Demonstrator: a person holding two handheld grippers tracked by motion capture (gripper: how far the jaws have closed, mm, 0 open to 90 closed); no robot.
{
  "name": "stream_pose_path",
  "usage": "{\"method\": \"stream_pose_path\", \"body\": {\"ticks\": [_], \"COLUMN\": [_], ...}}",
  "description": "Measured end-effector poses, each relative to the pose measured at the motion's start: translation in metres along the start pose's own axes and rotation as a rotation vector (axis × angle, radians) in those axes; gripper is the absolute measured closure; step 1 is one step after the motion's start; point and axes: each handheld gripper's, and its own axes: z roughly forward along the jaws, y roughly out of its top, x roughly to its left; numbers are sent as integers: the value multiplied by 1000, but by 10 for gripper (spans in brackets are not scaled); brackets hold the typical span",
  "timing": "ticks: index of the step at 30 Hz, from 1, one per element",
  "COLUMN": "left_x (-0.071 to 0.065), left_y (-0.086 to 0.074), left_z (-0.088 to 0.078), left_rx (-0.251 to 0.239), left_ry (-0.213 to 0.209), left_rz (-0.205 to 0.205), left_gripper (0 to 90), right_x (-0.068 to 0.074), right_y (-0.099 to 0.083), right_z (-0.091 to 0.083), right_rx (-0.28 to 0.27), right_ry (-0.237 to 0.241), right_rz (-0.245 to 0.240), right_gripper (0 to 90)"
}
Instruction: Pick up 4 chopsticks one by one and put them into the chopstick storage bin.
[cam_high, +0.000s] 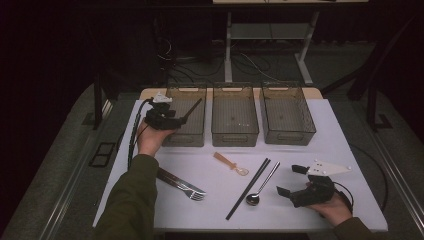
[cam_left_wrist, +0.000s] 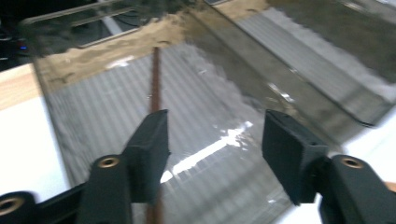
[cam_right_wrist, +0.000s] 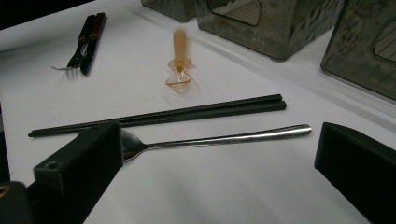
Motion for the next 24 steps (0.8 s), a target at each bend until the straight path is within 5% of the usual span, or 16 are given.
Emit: {"method": "stream_pose_path", "body": {"ticks": [9, 14, 24], "left_x": [-34, -50, -69], "left_y": [-13, -25, -49], "left_z": [-17, -21, -25], "left_rx": [-27, -27, -44], "left_ry": [-104, -126, -180], "left_rz": [54, 95, 100], "left_gripper": [293, 255, 208], "right_x": [0, 0, -1], "right_y": [0, 0, -1], "right_z": [0, 1, 1], "right_rx": [3, 4, 8], "right_ry": [-1, -2, -3], "right_rz": [2, 3, 6], "right_gripper": [12, 12, 12]}}
